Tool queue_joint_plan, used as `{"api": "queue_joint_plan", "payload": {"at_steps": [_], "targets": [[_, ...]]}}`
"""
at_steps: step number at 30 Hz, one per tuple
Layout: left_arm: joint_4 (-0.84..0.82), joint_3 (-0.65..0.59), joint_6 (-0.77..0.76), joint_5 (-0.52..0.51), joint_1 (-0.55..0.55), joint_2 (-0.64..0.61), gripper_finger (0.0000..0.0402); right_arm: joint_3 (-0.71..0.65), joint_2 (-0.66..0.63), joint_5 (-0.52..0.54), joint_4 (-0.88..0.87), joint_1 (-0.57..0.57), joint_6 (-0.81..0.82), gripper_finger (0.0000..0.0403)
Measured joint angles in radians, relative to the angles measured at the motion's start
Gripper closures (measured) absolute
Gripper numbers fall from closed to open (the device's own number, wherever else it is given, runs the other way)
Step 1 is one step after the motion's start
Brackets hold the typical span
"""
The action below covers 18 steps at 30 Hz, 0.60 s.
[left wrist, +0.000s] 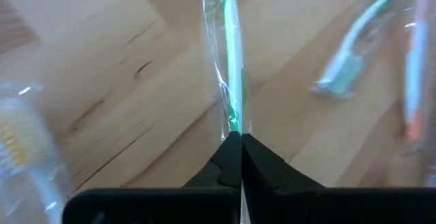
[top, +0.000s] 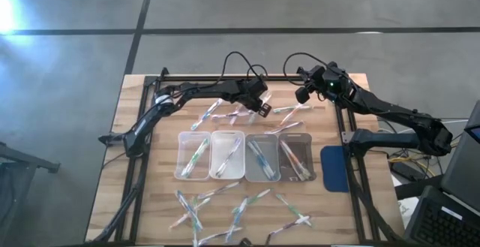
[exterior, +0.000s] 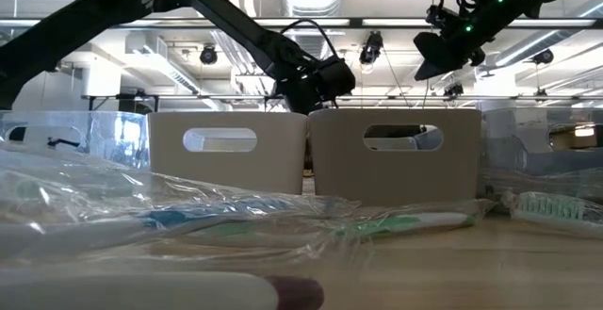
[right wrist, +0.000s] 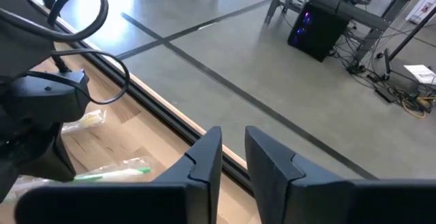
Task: Pick & Place Toothbrushes
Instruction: Put the green toothbrush into the transparent bin
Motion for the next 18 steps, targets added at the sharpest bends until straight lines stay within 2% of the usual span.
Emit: {"api": "queue_joint_plan", "payload": {"at_steps": [4,11,18], "targets": [[0.03,0.006,0.012,0.039,0.0,0.0,0.0399,0.0,0.0,0.0,0.0,0.0,0.0,0.0354],[0.028,0.04,0.061,0.046,-0.001,-0.003,0.04,0.0,0.0,0.0,0.0,0.0,-0.001,0.0364],[0.019,0.058,0.111,0.044,-0.005,-0.073,0.0401,0.0,0.0,0.0,-0.008,-0.001,-0.013,0.0355]]}}
